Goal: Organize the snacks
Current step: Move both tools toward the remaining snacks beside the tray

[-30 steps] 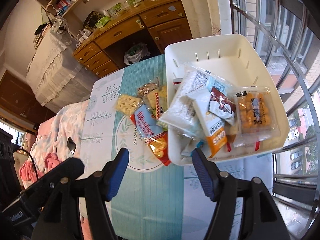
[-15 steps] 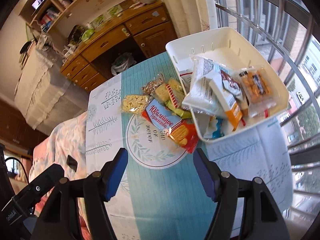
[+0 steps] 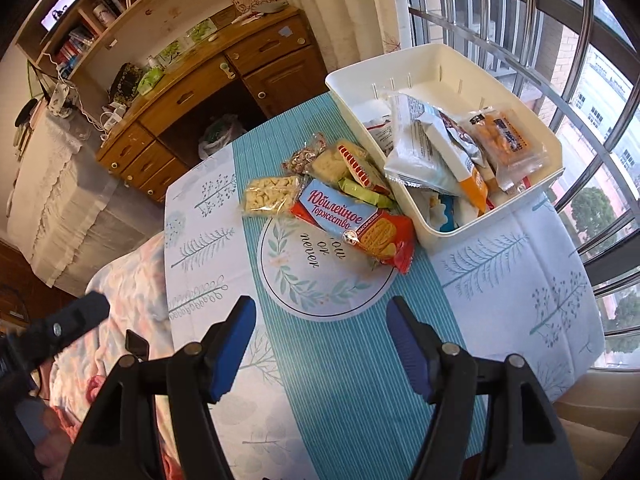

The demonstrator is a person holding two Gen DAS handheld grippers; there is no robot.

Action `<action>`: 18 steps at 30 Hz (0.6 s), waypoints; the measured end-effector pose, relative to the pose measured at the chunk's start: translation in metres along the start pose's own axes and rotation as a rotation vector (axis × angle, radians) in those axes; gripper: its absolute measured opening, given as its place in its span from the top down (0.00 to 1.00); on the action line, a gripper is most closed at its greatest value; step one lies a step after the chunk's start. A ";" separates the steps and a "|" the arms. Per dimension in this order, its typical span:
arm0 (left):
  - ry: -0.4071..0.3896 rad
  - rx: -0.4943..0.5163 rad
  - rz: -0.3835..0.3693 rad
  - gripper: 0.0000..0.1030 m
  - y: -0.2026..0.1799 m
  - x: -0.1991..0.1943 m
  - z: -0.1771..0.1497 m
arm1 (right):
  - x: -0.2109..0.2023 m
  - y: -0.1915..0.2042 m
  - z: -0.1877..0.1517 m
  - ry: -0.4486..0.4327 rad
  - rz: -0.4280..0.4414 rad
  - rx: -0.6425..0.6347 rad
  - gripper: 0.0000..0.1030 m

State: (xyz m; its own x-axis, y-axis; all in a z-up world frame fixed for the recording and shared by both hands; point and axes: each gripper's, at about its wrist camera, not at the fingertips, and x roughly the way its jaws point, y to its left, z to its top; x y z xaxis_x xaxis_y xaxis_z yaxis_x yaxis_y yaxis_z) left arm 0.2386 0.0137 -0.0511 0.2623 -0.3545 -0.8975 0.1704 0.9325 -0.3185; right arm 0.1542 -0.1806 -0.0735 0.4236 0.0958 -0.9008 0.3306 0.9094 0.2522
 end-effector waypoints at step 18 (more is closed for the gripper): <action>0.169 -0.069 0.060 0.16 -0.007 0.095 0.080 | 0.045 0.008 0.025 -0.063 -0.070 -0.195 0.34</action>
State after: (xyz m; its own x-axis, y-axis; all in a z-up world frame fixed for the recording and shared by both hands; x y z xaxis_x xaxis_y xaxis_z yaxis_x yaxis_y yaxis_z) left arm 0.3382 -0.0321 -0.1102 0.1055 -0.2868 -0.9522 0.0925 0.9562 -0.2778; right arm 0.1974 -0.1791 -0.1035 0.4594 0.0096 -0.8882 0.1944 0.9746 0.1111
